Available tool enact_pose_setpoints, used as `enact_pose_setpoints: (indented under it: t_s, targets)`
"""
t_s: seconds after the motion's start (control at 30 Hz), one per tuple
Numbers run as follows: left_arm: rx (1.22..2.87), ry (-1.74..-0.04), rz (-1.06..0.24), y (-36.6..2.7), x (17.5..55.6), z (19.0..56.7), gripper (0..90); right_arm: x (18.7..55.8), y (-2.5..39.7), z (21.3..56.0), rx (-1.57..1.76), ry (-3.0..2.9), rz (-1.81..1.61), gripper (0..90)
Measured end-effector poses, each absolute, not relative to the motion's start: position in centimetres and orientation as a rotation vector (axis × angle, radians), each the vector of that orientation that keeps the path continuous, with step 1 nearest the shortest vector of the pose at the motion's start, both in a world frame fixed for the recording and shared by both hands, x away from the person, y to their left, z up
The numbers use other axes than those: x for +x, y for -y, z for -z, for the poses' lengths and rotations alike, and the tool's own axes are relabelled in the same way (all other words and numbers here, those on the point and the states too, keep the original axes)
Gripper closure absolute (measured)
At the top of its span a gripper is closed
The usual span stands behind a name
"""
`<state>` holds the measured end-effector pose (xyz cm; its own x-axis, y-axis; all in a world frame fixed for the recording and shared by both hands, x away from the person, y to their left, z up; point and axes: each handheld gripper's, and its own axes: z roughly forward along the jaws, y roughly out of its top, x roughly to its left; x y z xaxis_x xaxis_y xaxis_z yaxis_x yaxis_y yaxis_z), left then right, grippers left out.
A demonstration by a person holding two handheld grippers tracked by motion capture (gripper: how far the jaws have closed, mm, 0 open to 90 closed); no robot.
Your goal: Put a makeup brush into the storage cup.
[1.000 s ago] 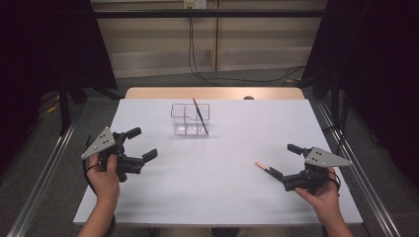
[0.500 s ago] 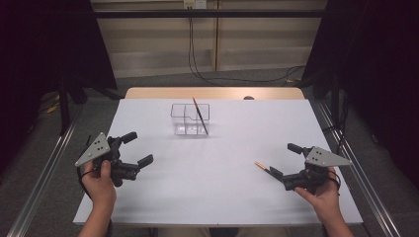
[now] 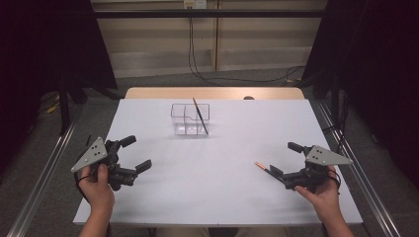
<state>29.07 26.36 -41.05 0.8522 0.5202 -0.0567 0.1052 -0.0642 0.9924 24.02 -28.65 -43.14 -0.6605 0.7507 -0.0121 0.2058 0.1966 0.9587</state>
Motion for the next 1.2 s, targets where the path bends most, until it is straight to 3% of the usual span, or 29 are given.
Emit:
enact_pose_setpoints:
  t_s: [1.2]
  targets:
    - [1.625, -0.498, -0.359, -26.6, 28.8, 41.47, 0.0, 24.74, 28.32, 42.82, 0.926, -1.998, -1.464, 0.0]
